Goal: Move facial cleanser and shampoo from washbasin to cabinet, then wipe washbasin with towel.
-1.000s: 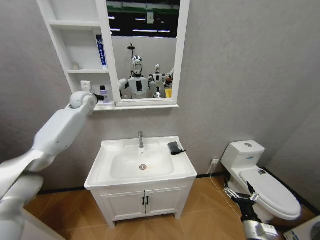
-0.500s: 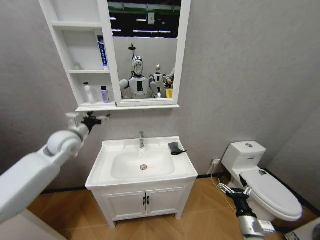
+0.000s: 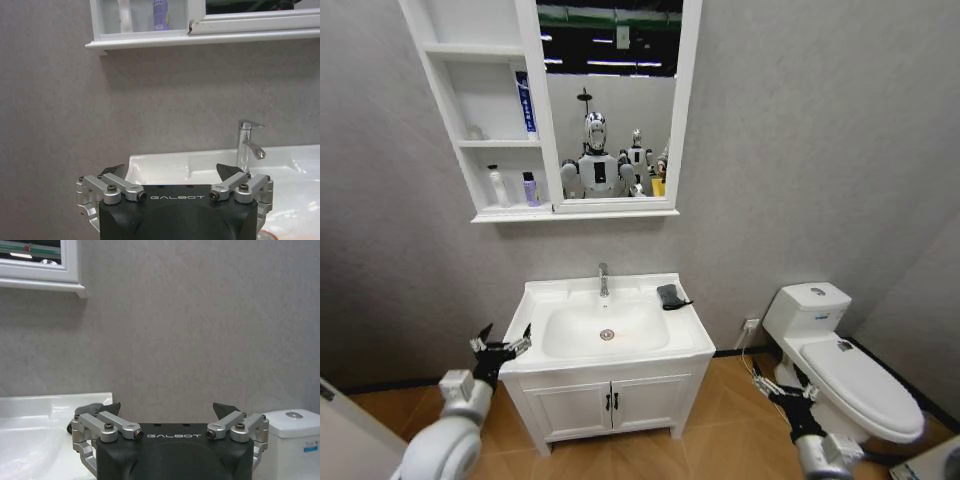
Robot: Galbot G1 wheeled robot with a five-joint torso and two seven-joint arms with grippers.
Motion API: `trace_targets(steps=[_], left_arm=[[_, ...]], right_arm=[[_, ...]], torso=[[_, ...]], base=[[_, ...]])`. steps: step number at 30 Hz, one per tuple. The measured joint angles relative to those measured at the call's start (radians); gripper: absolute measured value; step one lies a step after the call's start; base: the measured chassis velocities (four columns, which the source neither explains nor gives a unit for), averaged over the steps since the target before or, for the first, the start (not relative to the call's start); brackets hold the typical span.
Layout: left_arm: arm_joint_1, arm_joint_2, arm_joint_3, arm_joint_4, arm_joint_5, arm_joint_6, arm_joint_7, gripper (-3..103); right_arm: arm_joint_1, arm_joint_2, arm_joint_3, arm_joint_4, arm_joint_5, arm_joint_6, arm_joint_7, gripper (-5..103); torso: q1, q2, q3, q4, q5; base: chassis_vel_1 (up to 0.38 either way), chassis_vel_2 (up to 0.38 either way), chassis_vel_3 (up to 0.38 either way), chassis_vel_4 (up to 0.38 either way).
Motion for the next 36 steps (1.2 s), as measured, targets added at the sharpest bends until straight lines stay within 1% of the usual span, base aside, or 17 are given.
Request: trace_targets(steps=[1,2,4,7,8,10,16,19,20,23,24,27,28,30,32,35,36], left_arm=[[0.024,-0.030,0.007,-0.009,0.027,-0.009,0.011,100],[0.055,-0.079,0.024,-0.019,0.071,-0.019,0.025,100],[0.059,-0.087,0.027,-0.021,0.077,-0.021,0.026,100],[0.115,-0.208,0.088,-0.035,0.180,-0.044,0.055,100],[0.115,-0.208,0.088,-0.035,0.180,-0.044,0.055,100],[0.125,-0.235,0.101,-0.035,0.225,-0.056,0.070,100],[0.116,-0.196,0.073,-0.042,0.196,-0.055,0.070,100],[0.114,-0.194,0.071,-0.043,0.190,-0.053,0.067,100],[0.113,-0.194,0.078,-0.043,0.191,-0.052,0.068,100],[0.111,-0.172,0.098,-0.043,0.196,-0.051,0.089,103],[0.110,-0.148,0.108,-0.044,0.197,-0.050,0.106,103],[0.091,-0.052,0.117,-0.031,0.196,-0.051,0.150,99],[0.091,-0.052,0.117,-0.031,0.196,-0.051,0.150,99],[0.060,-0.003,0.107,-0.011,0.174,-0.051,0.157,98],[0.045,0.009,0.102,-0.002,0.159,-0.051,0.153,98],[0.024,0.004,0.092,0.015,0.135,-0.068,0.138,98],[0.024,0.004,0.092,0.015,0.135,-0.068,0.138,98]], right_arm=[[0.008,-0.009,0.000,0.006,0.004,-0.005,0.003,100],[0.018,-0.021,-0.001,0.014,0.008,-0.008,0.006,100],[0.020,-0.023,-0.002,0.015,0.009,-0.009,0.006,100],[0.025,-0.026,-0.011,0.024,0.001,-0.008,0.005,100],[0.025,-0.026,-0.011,0.024,0.001,-0.008,0.005,100],[0.016,-0.017,-0.023,0.025,-0.016,0.005,-0.005,100],[0.013,-0.006,-0.031,0.026,-0.031,0.014,-0.015,100],[0.017,-0.004,-0.035,0.017,-0.036,0.043,-0.030,100],[0.023,0.001,-0.038,0.010,-0.045,0.063,-0.030,100],[0.028,0.016,-0.039,0.001,-0.068,0.079,-0.025,100],[0.022,0.025,-0.038,-0.001,-0.078,0.084,-0.030,100],[-0.011,0.053,-0.034,-0.006,-0.122,0.105,-0.057,100],[-0.011,0.053,-0.034,-0.006,-0.122,0.105,-0.057,100],[-0.033,0.061,-0.031,-0.012,-0.163,0.115,-0.069,100],[-0.034,0.053,-0.031,-0.013,-0.170,0.112,-0.070,100],[0.029,-0.021,-0.041,-0.015,-0.129,0.054,-0.070,100],[0.029,-0.021,-0.041,-0.015,-0.129,0.054,-0.070,100]], torso=[[0.000,0.000,0.000,0.0000,0.0000],[0.000,0.000,0.000,-0.0001,0.0000],[0.000,0.000,0.000,-0.0001,-0.0001],[0.000,0.000,0.000,-0.0002,-0.0002],[0.000,0.000,0.000,-0.0002,-0.0002],[0.000,0.000,0.000,-0.0007,-0.0004],[0.000,0.000,0.000,-0.0006,-0.0005],[0.000,0.000,0.000,-0.0001,-0.0003],[0.001,0.000,0.000,-0.0003,-0.0011],[0.002,-0.001,0.001,0.0000,-0.0003],[0.002,-0.001,0.001,0.0004,-0.0001],[0.002,-0.001,0.000,-0.0004,-0.0006],[0.002,-0.001,0.000,-0.0004,-0.0006],[0.001,0.000,0.000,-0.0014,-0.0006],[0.000,0.000,0.000,-0.0014,-0.0008],[-0.001,0.000,0.000,-0.0007,-0.0003],[-0.001,0.000,0.000,-0.0007,-0.0003]], base=[[0.000,0.000,0.000,0.000],[0.000,0.000,0.000,0.000],[0.000,0.000,0.000,0.000],[-0.055,0.049,0.075,-0.066],[-0.074,0.058,0.109,-0.092],[-0.113,0.096,0.129,-0.125],[-0.188,0.172,0.190,-0.207],[-0.199,0.240,0.233,-0.265],[-0.254,0.253,0.236,-0.258],[-0.200,0.190,0.187,-0.216],[-0.148,0.184,0.120,-0.073],[-0.088,0.095,0.066,-0.024],[-0.060,0.044,0.040,-0.004],[-0.024,-0.012,-0.061,-0.025],[0.040,-0.052,-0.088,0.010],[0.058,-0.059,-0.068,0.032],[0.062,-0.047,-0.071,0.043]])
